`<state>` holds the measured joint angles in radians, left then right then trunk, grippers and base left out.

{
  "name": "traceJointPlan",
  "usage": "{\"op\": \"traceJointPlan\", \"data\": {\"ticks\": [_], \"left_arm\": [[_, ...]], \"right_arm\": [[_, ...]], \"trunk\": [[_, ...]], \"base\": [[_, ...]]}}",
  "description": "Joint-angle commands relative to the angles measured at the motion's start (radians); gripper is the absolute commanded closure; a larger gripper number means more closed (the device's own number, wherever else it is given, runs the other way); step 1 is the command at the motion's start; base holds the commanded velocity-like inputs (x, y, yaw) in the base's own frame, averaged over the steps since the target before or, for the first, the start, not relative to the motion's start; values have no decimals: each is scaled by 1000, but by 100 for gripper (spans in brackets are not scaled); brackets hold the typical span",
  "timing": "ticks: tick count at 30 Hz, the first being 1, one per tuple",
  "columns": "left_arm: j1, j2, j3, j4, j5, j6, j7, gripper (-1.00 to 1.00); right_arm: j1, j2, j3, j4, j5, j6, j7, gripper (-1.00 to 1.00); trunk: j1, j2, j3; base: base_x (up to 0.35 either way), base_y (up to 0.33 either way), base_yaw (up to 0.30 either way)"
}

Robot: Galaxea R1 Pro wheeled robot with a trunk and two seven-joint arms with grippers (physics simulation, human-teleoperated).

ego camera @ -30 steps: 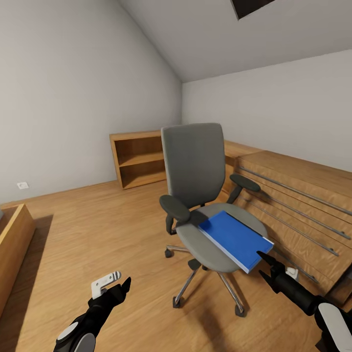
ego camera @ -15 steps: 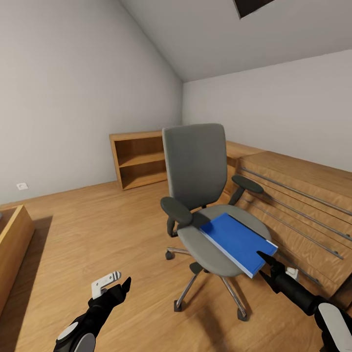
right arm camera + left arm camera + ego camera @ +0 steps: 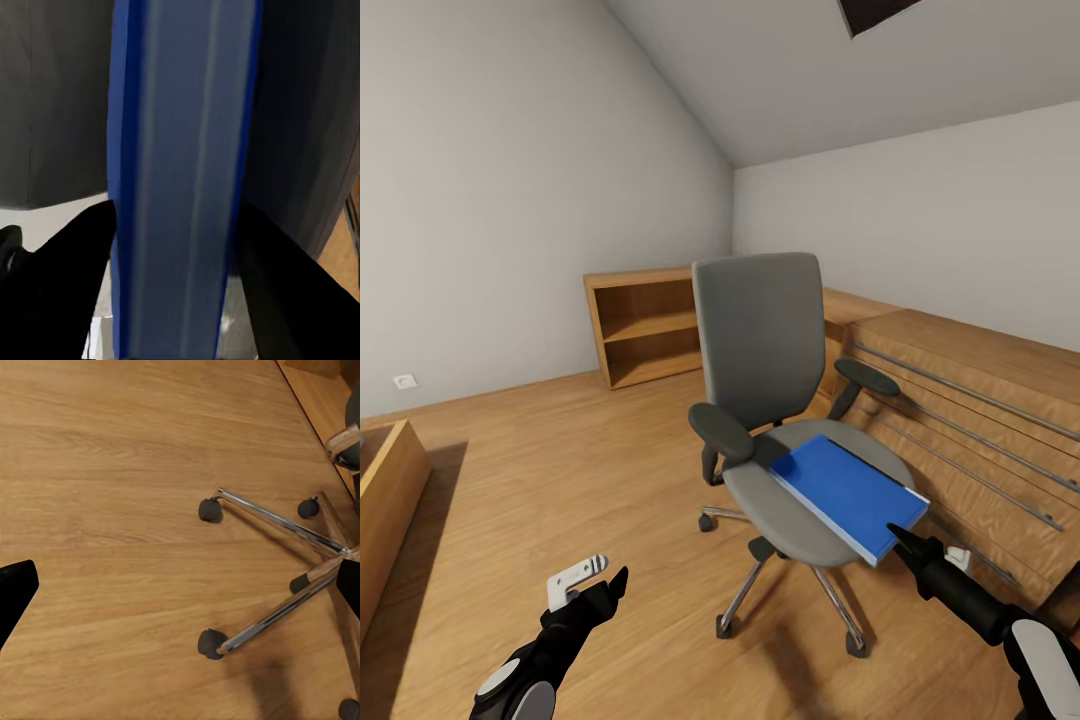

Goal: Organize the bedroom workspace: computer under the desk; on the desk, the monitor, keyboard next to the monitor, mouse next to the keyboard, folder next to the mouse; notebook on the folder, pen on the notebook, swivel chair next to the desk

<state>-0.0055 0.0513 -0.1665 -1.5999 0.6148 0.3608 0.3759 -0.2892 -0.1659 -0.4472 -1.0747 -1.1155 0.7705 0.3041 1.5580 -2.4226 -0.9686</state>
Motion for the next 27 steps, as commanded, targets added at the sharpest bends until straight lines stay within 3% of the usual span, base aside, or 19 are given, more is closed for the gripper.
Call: {"op": "traceJointPlan", "data": {"ticks": [1, 8, 22, 27], "left_arm": [[-1, 1, -2, -2, 10, 1, 9, -100], [-1, 1, -2, -2, 9, 1, 9, -100], [-1, 0, -3, -2, 9, 3, 11, -100], [-1, 0, -4, -2, 10, 3, 11, -100]], "right_arm": [[-1, 0, -2, 0, 3, 6, 3, 100], [-1, 0, -2, -1, 3, 6, 3, 100], [-1, -1, -3, -10, 3, 6, 4, 100], [-1, 0, -4, -62, 3, 7, 4, 100]], "trunk": [[0, 0, -1], [0, 0, -1], [-54, 98, 43], [-73, 133, 59]], "base": [[0, 0, 0], [0, 0, 0], [0, 0, 0], [-205, 0, 0]]}}
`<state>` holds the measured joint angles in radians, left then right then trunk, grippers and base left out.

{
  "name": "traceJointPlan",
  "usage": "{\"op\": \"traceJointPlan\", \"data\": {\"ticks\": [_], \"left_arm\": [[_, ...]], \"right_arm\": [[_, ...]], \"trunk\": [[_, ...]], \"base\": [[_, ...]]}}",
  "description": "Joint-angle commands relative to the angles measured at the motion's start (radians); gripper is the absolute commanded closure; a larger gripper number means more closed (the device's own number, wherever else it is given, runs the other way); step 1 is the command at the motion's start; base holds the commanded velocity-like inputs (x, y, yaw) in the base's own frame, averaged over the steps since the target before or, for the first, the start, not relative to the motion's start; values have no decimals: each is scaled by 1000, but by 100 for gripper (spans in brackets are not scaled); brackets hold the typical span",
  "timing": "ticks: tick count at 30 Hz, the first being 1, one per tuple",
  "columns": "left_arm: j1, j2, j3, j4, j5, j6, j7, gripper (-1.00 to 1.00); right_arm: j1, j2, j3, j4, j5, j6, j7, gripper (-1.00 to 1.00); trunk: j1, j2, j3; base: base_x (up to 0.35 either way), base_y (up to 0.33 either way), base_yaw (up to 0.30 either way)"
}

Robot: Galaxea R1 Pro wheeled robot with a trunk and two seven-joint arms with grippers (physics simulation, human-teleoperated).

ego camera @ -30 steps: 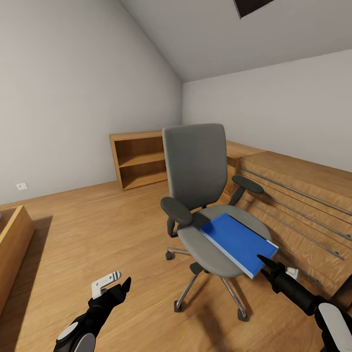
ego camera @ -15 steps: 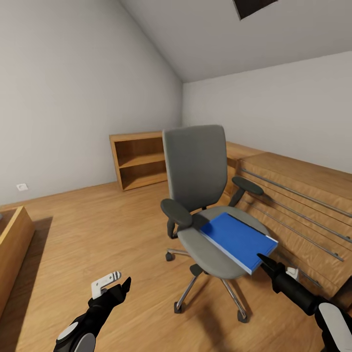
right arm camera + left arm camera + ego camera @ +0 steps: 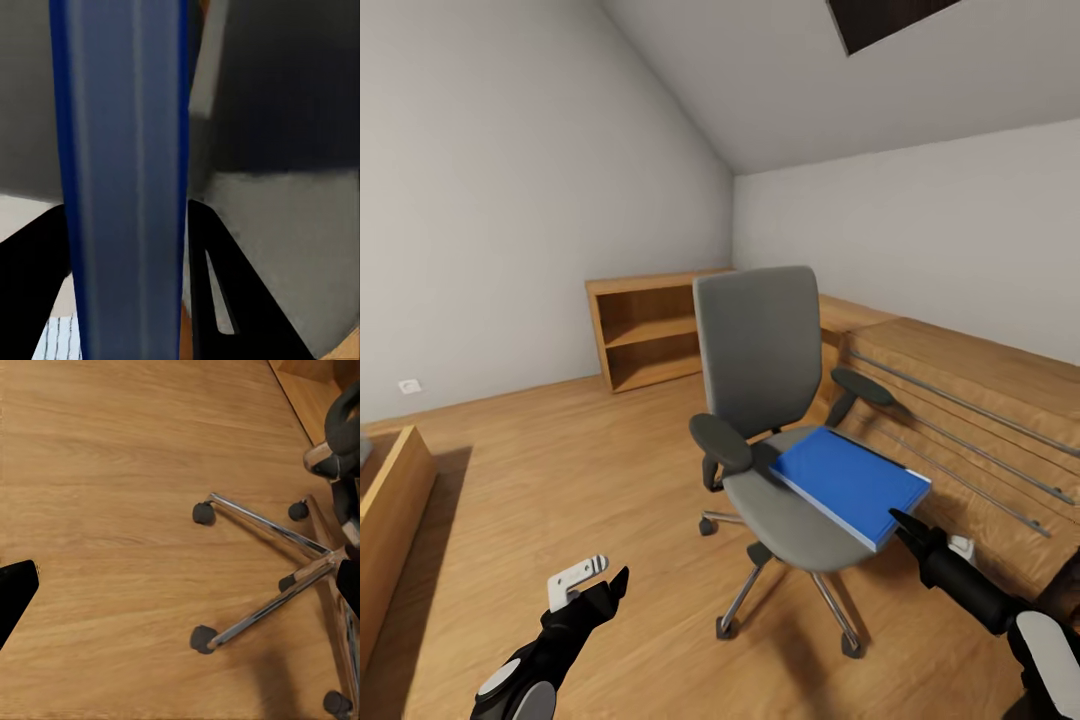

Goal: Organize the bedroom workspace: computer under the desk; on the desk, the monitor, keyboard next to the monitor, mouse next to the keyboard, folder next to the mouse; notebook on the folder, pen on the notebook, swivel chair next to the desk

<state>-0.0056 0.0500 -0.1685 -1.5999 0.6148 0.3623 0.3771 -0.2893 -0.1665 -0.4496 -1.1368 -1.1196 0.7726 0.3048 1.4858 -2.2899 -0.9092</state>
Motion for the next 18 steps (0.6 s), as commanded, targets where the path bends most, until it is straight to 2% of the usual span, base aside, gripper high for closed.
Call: {"op": "traceJointPlan", "data": {"ticks": [1, 10, 13, 15, 18], "left_arm": [[-1, 1, -2, -2, 10, 1, 9, -100], [-1, 0, -4, 2, 10, 1, 10, -100], [-1, 0, -15, 7, 9, 0, 11, -100], [-1, 0, -23, 9, 8, -3, 11, -100], [-1, 0, -27, 11, 7, -5, 12, -100]], "right_arm": [[-1, 0, -2, -5, 7, 5, 3, 100], [-1, 2, -4, -36, 8, 5, 4, 100], [0, 6, -5, -69, 9, 4, 3, 100], [1, 18, -6, -108, 12, 4, 2, 100], [5, 59, -7, -185, 15, 4, 1, 100]], "trunk": [[-5, 7, 2], [-39, 70, 31], [-51, 91, 40], [-58, 105, 46], [-70, 126, 56]], "base": [[-293, 0, 0], [-324, -24, 0], [-304, -76, 0], [-155, -36, 0], [-68, -16, 0]]}}
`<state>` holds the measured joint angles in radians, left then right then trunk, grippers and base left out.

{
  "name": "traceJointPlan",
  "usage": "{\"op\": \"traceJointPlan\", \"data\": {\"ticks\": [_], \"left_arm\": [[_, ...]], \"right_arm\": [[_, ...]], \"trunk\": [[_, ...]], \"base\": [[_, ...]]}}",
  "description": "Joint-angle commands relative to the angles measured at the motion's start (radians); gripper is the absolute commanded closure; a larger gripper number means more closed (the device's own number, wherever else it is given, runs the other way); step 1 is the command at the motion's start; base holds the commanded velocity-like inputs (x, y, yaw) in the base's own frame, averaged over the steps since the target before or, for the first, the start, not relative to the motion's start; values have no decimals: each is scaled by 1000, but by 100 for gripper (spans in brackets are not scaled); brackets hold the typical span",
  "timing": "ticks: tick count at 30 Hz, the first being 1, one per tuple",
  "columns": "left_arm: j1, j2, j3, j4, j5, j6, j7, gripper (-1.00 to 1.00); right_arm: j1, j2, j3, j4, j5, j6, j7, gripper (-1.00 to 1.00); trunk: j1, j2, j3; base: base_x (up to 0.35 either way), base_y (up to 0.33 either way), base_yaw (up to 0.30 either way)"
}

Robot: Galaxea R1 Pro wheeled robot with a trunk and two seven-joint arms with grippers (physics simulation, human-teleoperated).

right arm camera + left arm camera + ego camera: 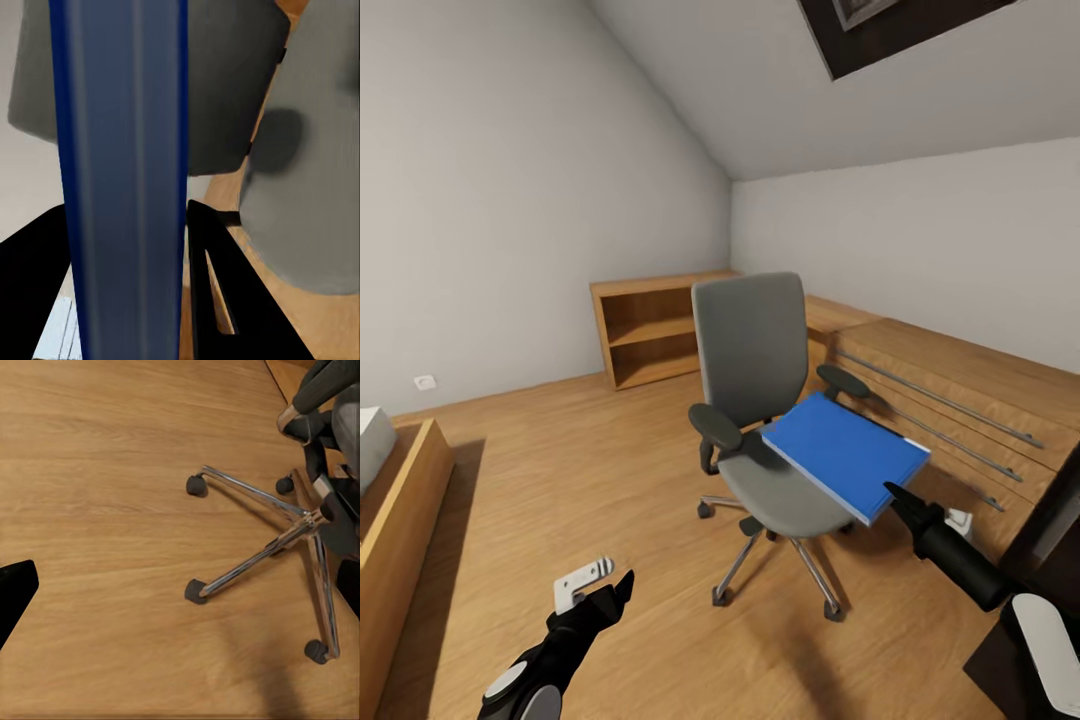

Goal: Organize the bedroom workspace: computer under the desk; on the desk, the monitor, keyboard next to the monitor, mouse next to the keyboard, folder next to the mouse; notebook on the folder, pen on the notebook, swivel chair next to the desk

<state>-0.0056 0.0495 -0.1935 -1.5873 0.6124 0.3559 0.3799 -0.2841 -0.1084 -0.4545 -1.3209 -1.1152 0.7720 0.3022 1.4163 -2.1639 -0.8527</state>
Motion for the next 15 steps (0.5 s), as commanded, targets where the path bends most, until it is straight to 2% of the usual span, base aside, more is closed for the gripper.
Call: {"op": "traceJointPlan", "data": {"ticks": [1, 3, 7, 11, 15], "left_arm": [[-1, 1, -3, -1, 9, 1, 9, -100], [-1, 1, -4, -1, 9, 1, 10, -100], [-1, 1, -5, -1, 9, 0, 10, -100], [-1, 1, -6, 0, 9, 0, 10, -100], [-1, 1, -6, 0, 9, 0, 10, -100]], "right_arm": [[0, 9, -2, -17, 11, 4, 3, 100], [2, 32, -2, -58, 13, 3, 1, 100], [7, 56, -6, -110, 13, 2, -12, 100], [16, 64, -10, -159, 14, 3, -48, 100], [19, 62, -12, -185, 15, 10, -76, 100]], "trunk": [[-4, 7, 2], [-12, 21, 9], [-27, 49, 21], [-42, 77, 34], [-58, 105, 46]], "base": [[-36, -8, 0], [-24, -6, 0], [-9, -2, 0], [-2, -1, 0], [0, 0, 0]]}}
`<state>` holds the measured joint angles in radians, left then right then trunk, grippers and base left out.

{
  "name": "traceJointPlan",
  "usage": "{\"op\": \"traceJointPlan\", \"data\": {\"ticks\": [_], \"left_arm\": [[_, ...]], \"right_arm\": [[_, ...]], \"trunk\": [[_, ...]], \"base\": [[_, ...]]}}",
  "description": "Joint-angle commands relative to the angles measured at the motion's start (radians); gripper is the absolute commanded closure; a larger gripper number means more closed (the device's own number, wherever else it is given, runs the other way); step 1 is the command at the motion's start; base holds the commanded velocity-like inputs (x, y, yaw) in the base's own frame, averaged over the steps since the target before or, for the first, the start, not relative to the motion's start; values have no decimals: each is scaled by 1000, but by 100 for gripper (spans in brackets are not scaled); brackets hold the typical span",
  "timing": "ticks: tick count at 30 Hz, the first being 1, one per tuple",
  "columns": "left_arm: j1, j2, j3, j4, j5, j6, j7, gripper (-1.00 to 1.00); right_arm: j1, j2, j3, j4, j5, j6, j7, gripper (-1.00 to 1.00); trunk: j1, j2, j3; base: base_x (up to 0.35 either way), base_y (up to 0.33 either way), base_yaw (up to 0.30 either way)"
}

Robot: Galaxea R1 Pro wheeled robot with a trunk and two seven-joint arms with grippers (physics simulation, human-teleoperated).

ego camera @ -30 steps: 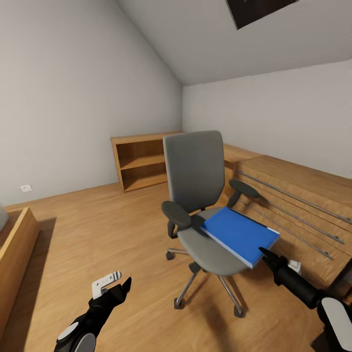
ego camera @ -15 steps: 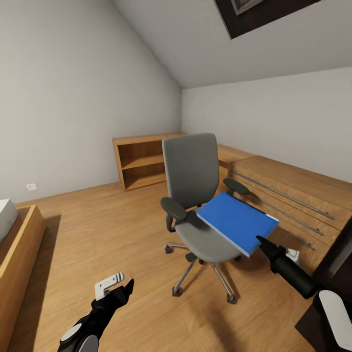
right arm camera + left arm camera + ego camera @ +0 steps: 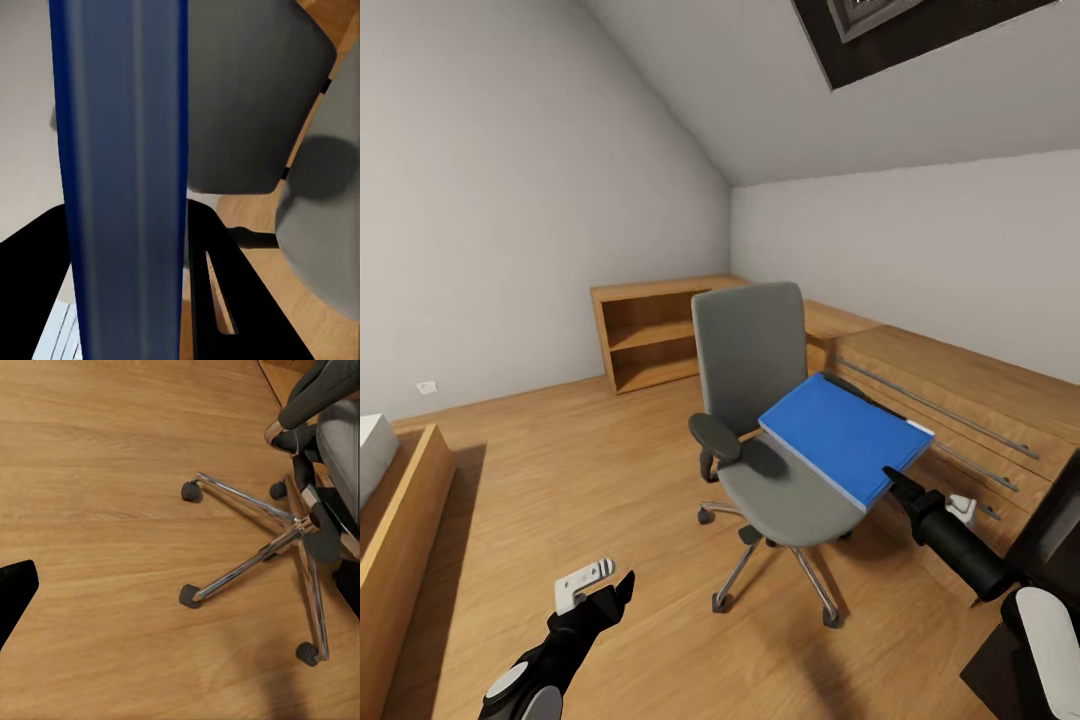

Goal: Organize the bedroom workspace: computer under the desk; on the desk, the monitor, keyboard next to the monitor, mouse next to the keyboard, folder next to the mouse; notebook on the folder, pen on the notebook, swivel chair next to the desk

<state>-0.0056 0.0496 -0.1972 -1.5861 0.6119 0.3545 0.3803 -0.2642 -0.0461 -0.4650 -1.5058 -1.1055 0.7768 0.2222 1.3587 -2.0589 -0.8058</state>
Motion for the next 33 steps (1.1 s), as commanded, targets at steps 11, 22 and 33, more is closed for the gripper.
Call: {"op": "traceJointPlan", "data": {"ticks": [11, 22, 33], "left_arm": [[-1, 1, -2, -2, 10, 1, 9, -100], [-1, 0, -7, 10, 10, 0, 9, -100], [-1, 0, -37, 27, 6, 0, 12, -100]], "right_arm": [[3, -13, -46, -9, 3, 76, 2, 100], [18, -11, -54, -28, -1, 88, 0, 100], [40, -9, -87, -63, -2, 88, 0, 100]], "trunk": [[-42, 77, 34], [-85, 154, 68], [-127, 231, 103]], "base": [[0, 0, 0], [0, 0, 0], [0, 0, -71]]}}
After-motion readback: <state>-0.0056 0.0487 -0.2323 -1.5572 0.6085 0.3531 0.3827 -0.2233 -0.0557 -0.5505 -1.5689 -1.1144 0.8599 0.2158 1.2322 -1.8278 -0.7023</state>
